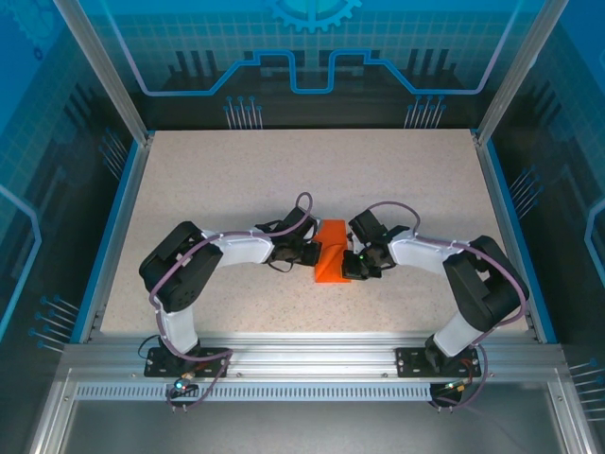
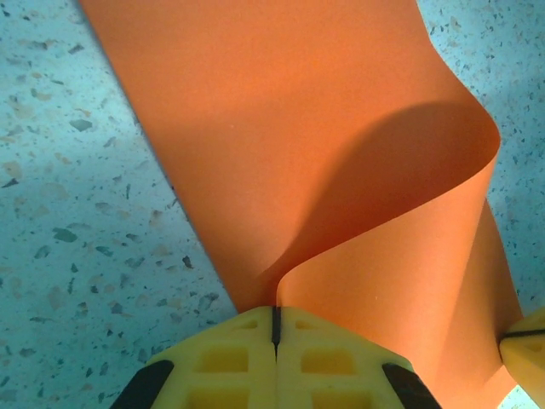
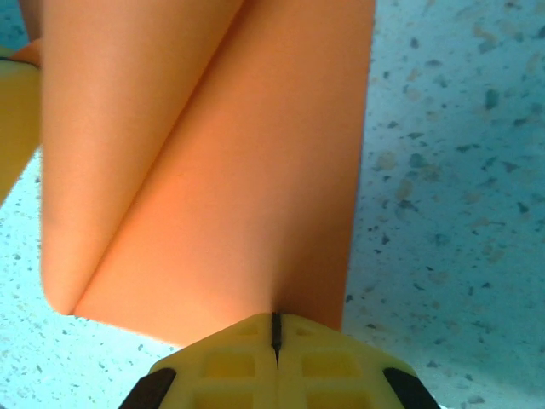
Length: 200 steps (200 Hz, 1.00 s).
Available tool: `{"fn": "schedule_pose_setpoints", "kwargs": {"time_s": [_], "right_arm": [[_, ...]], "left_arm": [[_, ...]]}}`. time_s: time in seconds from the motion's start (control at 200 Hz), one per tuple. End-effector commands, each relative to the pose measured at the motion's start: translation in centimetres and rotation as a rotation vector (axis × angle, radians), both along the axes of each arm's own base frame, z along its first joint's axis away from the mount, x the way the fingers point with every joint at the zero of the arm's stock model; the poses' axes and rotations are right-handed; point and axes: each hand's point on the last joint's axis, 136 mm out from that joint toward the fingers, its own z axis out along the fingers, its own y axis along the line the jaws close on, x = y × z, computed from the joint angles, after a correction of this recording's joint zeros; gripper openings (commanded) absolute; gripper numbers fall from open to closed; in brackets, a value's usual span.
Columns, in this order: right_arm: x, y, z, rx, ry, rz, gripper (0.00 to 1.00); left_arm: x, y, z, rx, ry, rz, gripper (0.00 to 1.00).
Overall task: Fold a paper plane with a square sheet of paper (fold left side to right side)
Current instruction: Fold the triangle a second time at the center of the table.
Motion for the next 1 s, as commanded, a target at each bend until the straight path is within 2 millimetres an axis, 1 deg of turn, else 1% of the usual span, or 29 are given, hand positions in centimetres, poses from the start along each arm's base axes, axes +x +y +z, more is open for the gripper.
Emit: {"fn": "schedule_pose_setpoints", "kwargs": {"time_s": [0.0, 0.13, 0.195, 0.305, 0.365, 0.495, 0.645, 0.825, 0.995], "right_arm": [[1.0, 0.8, 2.4, 0.114, -0.057, -0.009, 0.0], [2.7, 1.7, 4.3, 0.254, -0.109, -0.05, 0.0], [3.5, 2.1, 4.8, 0.294, -0.126, -0.066, 0.0], [4.9, 3.4, 5.6, 0.359, -0.145, -0.071, 0.0], [5.4, 3.9, 5.6, 0.37, -0.145, -0.073, 0.0], [6.1, 4.7, 5.2, 0.359, -0.137, -0.058, 0.0], [6.1, 5.4, 4.1, 0.347, -0.113, -0.044, 0.0], [5.9, 5.4, 2.9, 0.328, -0.092, -0.039, 0.0], [5.7, 5.0, 1.9, 0.285, -0.072, -0.032, 0.0]], "left_arm": [[-1.3, 1.0, -2.0, 0.051, 0.066, -0.027, 0.0], [-1.3, 0.9, -1.9, 0.051, 0.066, -0.028, 0.0], [-1.3, 0.8, -2.0, 0.052, 0.065, -0.031, 0.0], [-1.4, 0.8, -1.9, 0.053, 0.066, -0.033, 0.0], [-1.4, 0.8, -1.9, 0.054, 0.064, -0.035, 0.0], [-1.4, 0.8, -1.9, 0.057, 0.063, -0.036, 0.0], [-1.4, 0.7, -1.9, 0.06, 0.063, -0.038, 0.0], [-1.4, 0.5, -1.9, 0.065, 0.064, -0.045, 0.0], [-1.5, 0.6, -1.9, 0.07, 0.065, -0.046, 0.0]]}}
